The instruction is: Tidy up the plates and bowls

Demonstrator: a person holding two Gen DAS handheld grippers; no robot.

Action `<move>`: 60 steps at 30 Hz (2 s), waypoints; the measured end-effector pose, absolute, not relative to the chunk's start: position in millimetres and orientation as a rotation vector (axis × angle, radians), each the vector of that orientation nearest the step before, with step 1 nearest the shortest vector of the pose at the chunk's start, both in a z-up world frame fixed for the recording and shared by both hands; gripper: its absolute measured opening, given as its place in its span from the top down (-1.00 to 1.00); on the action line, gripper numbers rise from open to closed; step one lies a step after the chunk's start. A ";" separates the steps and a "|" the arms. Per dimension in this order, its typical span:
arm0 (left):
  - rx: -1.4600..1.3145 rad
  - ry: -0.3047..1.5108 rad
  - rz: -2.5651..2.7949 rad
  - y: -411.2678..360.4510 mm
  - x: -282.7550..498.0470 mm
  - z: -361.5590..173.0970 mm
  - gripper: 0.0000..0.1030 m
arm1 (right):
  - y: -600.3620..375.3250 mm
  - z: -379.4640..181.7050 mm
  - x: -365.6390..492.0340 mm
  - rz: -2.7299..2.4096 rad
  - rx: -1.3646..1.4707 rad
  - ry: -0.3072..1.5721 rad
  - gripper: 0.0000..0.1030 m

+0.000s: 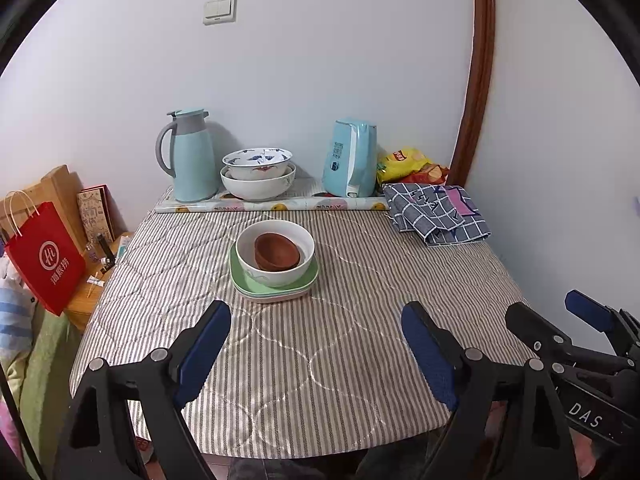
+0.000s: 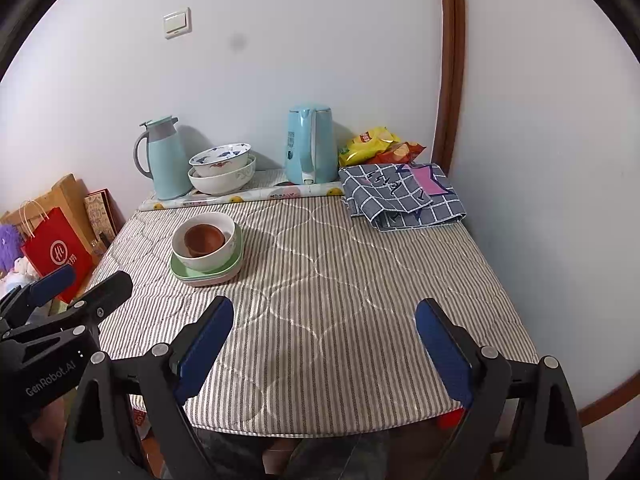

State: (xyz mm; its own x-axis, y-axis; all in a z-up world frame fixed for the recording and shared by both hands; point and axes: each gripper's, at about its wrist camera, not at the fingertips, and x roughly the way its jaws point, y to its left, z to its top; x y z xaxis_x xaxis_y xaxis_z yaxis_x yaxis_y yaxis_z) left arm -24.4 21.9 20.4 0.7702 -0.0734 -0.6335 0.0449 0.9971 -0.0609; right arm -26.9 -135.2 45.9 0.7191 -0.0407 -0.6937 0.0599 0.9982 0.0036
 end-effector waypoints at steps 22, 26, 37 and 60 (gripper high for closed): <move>-0.054 0.700 -0.079 21.3 -23.5 17.2 -0.69 | -138.0 44.7 -29.2 -0.066 0.046 0.771 -0.78; -0.053 0.700 -0.081 20.9 -23.8 17.2 -0.69 | -138.1 44.8 -28.7 -0.063 0.045 0.771 -0.78; -0.052 0.701 -0.078 20.2 -22.3 16.7 -0.69 | -137.1 42.8 -28.4 -0.066 0.045 0.773 -0.78; -0.057 0.703 -0.085 22.5 -20.3 15.7 -0.69 | -135.2 45.5 -29.7 -0.072 0.037 0.771 -0.78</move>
State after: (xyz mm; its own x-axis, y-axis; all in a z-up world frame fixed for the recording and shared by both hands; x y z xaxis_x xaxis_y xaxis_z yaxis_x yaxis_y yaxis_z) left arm -20.3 22.5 15.7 0.7598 -0.0971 -0.6429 0.0587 0.9950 -0.0809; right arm -29.7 -135.2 45.5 0.7150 -0.0513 -0.6972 0.0787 0.9969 0.0073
